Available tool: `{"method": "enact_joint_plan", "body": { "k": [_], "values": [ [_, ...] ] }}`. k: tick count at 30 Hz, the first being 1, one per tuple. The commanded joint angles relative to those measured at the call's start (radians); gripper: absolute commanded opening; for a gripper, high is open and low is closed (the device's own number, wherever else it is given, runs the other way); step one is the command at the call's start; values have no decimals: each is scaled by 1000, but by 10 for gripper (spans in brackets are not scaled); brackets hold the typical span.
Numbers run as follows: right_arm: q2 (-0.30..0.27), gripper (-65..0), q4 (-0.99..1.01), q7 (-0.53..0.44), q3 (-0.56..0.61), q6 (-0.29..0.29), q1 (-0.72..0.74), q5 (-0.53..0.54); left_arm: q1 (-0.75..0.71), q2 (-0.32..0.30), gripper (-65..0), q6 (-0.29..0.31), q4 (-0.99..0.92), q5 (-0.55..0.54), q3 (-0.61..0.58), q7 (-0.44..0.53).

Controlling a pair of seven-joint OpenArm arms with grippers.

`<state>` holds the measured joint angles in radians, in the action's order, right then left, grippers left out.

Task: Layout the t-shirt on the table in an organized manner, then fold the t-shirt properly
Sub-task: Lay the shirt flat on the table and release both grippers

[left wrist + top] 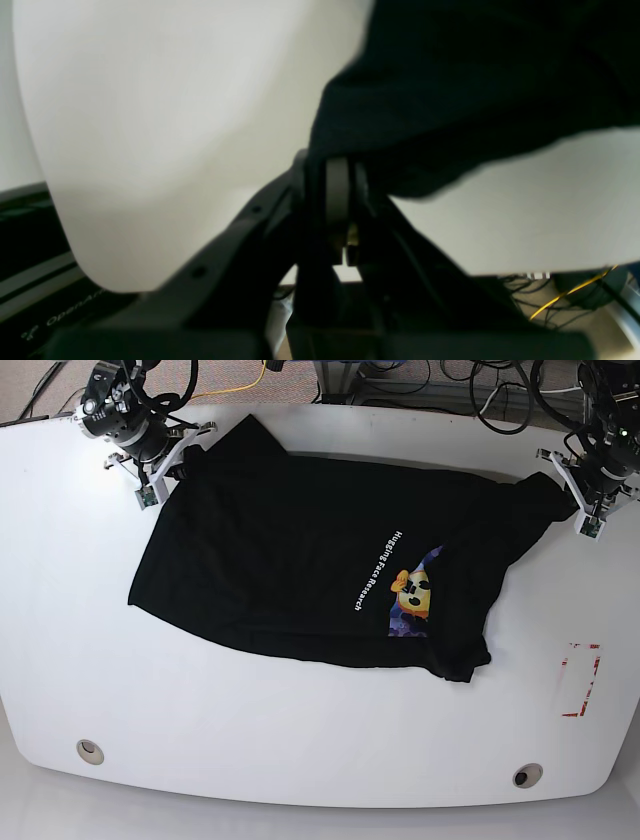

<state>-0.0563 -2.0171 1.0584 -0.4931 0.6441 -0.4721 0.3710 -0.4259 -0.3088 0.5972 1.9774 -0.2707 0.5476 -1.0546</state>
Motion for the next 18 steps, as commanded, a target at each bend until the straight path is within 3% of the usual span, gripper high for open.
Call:
{"method": "enact_joint_plan", "body": {
  "k": [1,4,6,11,13,14,18],
  "values": [
    [-4,-636,-20,-16,-3,0,-18,9,-14,-14,-650,16,13,0,7,14],
    [14,-633,-20,-16,-3,-4,-20,7,-18,-14,-650,28,13,0,7,14],
    [25,-596,-20,-16,-3,-23,-20,-2,-18,-14,-650,37,13,0,7,14],
    [28,-401,-20,-16,-5,-76,-21,-20,-18,-14,-647,54,13,0,6,14],
    [28,-331,-20,-16,-5,-86,-21,-19,-18,-14,-586,59,13,0,7,14],
    [28,-290,-20,-16,-5,-93,-20,-20,-18,-14,-521,59,13,0,7,14],
    [23,-228,-20,-17,-6,-116,-14,-20,-14,-13,-314,57,13,0,9,14]
  ]
}}
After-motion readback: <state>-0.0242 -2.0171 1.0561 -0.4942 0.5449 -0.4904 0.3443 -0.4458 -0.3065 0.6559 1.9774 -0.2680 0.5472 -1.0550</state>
